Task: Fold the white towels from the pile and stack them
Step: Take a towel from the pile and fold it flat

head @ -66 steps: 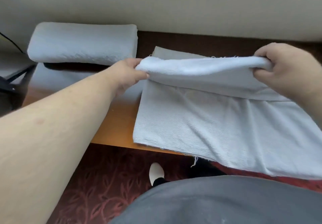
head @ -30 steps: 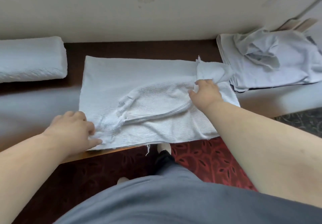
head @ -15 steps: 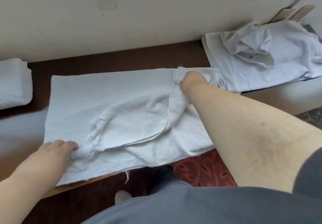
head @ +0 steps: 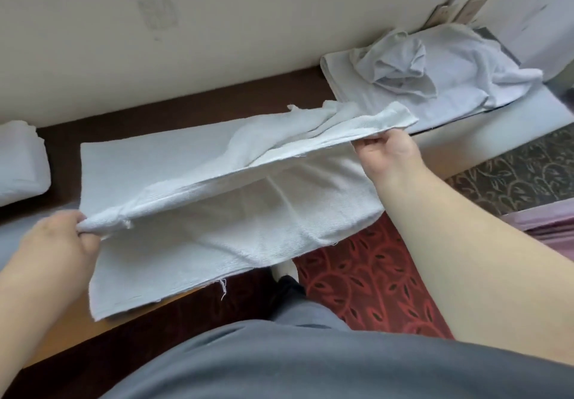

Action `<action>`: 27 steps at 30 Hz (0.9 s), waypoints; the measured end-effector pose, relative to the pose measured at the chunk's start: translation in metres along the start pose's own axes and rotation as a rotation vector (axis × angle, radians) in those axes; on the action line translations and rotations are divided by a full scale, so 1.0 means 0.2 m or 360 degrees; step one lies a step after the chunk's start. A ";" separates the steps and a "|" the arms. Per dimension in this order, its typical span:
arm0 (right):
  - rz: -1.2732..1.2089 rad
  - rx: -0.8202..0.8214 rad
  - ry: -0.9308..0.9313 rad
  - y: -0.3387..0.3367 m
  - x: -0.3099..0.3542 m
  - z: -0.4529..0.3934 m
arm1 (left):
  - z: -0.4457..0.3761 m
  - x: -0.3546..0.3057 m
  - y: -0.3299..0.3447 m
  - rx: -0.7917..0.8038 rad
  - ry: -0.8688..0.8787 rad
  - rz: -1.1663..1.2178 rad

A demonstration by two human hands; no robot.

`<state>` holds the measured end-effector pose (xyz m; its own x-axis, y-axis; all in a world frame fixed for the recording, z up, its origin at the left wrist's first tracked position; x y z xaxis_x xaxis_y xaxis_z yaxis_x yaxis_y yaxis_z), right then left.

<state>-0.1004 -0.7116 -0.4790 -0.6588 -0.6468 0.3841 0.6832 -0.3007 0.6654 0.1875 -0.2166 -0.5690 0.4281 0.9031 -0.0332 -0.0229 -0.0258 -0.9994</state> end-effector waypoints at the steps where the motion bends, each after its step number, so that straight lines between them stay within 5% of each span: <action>1: 0.0052 -0.0036 -0.0015 -0.06 0.01 -0.01 | 0.01 -0.02 -0.01 0.0054 0.0014 0.0079; 4: 0.0139 -0.0120 0.0089 -0.28 -0.04 0.04 | 0.04 -0.07 -0.04 0.0245 0.0073 0.0056; 10: 0.0400 -0.0432 0.0087 -0.61 -0.08 0.05 | 0.29 -0.17 0.06 0.1072 0.0142 -0.0403; 14: 0.0377 -0.0340 0.0230 -0.51 -0.08 0.03 | 0.31 -0.36 -0.09 0.0781 0.0155 -0.0407; 17: 0.0252 -0.0122 0.0370 -0.34 -0.08 0.04 | 0.29 -0.82 -0.32 0.0465 0.0607 -0.0300; 21: 0.0307 0.0214 0.0463 -0.11 -0.07 0.06 | 0.23 -1.60 -0.56 0.0454 0.1108 0.0111; 27: 0.0589 0.0584 0.0539 0.06 0.03 -0.02 | -0.10 -2.36 -0.64 0.0546 0.0935 0.0308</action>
<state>-0.0947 -0.7223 -0.4708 -0.2213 -0.8666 0.4473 0.6550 0.2077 0.7265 0.0072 -0.6481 -0.4248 0.8021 0.5127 -0.3063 -0.3900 0.0612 -0.9188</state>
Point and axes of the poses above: each hand's wrist, its own z-axis away from the middle knuckle, its own y-axis out of the palm, x = y × z, the point moved 5 cm from there along -z, towards the middle knuckle, and after that the axes turned 8 degrees about -z, right-handed, at the moved point
